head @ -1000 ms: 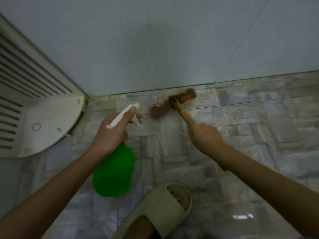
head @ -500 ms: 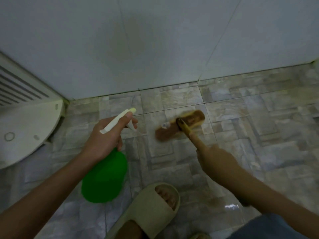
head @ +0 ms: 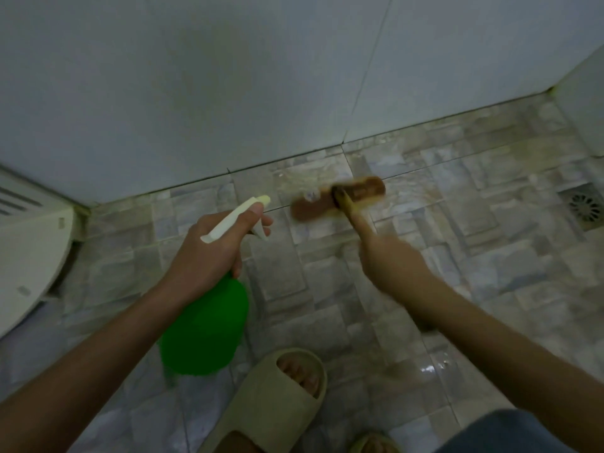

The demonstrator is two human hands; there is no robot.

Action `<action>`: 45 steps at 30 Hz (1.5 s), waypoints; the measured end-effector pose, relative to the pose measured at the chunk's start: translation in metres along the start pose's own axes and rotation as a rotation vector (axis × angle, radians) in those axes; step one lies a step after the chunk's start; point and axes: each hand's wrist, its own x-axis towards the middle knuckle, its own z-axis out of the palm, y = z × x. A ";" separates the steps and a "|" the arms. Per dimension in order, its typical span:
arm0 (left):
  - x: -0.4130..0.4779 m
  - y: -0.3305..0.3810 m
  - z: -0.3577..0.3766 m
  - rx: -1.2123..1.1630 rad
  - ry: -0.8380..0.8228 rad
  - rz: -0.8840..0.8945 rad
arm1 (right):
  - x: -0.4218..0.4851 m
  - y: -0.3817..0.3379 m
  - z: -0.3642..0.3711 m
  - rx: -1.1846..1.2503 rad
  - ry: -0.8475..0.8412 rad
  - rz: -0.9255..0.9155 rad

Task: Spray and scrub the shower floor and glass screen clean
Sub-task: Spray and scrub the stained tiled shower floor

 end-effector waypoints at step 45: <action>0.099 0.109 0.164 -0.013 -0.347 0.175 | 0.041 0.270 -0.074 0.083 0.107 0.382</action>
